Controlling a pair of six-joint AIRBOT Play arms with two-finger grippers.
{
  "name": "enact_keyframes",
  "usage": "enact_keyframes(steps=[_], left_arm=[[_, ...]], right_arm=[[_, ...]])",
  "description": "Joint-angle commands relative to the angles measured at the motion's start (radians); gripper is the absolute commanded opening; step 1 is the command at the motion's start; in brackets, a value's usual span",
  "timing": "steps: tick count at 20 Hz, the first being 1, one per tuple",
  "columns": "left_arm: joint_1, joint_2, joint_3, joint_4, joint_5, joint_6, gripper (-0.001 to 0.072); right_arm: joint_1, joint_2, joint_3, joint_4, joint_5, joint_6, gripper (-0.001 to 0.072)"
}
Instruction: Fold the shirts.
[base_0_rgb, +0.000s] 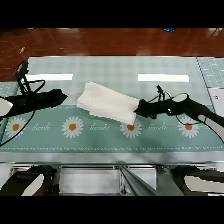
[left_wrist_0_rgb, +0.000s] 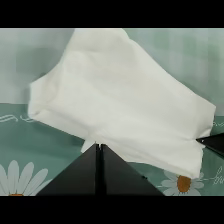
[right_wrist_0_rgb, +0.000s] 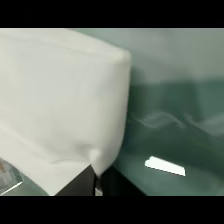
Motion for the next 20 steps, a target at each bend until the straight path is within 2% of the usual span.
enact_keyframes(steps=[1, 3, 6, 11, 14, 20], left_arm=[[0.0, -0.006, 0.001, 0.0, 0.001, 0.001, 0.0028], [0.0, -0.006, 0.001, 0.0, 0.003, 0.001, 0.0028], [0.0, -0.008, 0.001, 0.0, 0.002, 0.001, 0.0028], [0.0, -0.021, 0.001, 0.0, -0.001, 0.001, 0.0028], [0.0, -0.02, 0.001, 0.0, -0.001, 0.001, 0.0028], [0.0, -0.02, 0.001, 0.0, -0.042, 0.001, 0.0028]], right_arm=[[0.09, -0.06, 0.218, 0.033, 0.053, -0.065, 0.0018], [0.107, -0.061, 0.373, -0.011, 0.075, -0.034, 0.0018], [0.093, -0.061, 0.609, -0.119, 0.114, 0.064, 0.0018], [-0.018, -0.051, 0.912, -0.309, 0.28, 0.213, 0.0018], [-0.155, -0.004, 0.981, -0.358, 0.378, 0.271, 0.0018], [-0.486, 0.151, 0.981, -0.366, 0.572, 0.391, 0.0017]])
